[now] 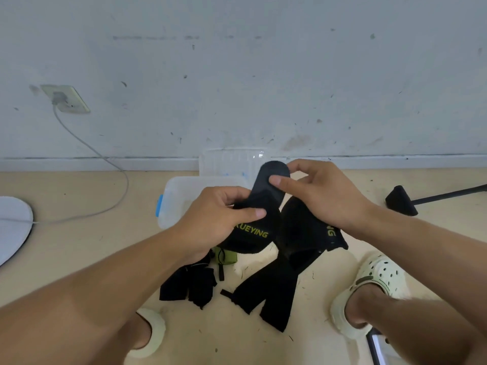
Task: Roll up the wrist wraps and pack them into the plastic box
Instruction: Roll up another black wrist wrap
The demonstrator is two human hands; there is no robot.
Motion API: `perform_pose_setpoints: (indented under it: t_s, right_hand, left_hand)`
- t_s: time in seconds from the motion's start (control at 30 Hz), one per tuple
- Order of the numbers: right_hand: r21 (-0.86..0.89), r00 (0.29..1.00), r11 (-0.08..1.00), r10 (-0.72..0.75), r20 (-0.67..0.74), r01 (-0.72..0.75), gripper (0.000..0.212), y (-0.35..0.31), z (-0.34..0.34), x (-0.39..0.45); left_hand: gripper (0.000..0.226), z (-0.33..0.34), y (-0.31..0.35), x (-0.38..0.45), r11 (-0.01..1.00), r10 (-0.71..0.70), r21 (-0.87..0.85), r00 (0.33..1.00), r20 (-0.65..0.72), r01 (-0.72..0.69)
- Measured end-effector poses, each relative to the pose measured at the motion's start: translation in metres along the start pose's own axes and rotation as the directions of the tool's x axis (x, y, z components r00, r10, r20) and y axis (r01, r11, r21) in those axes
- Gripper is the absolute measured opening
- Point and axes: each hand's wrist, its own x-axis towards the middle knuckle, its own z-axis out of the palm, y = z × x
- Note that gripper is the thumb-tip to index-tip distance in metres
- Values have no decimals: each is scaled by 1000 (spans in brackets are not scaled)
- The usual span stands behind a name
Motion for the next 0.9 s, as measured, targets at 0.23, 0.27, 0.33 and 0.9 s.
perform_pose_setpoints:
  t_s: [0.23, 0.27, 0.33, 0.9]
  right_hand:
    - [-117, 971, 974, -173, 163, 193, 14, -5, -4, 3]
    - [-149, 958, 961, -199, 208, 232, 11, -6, -4, 2]
    - [-205, 923, 928, -244, 296, 311, 6, -8, -1, -1]
    - [-398, 809, 706, -483, 335, 586, 17, -2, 5, -3]
  left_hand:
    - [25, -3, -7, 4, 1000, -9, 9, 999, -31, 9]
    - [28, -5, -9, 5, 989, 48, 144, 999, -14, -45]
    - [37, -9, -12, 5, 952, 82, 286, 992, 99, -108]
    - [13, 2, -13, 3, 939, 69, 317, 977, 202, -132]
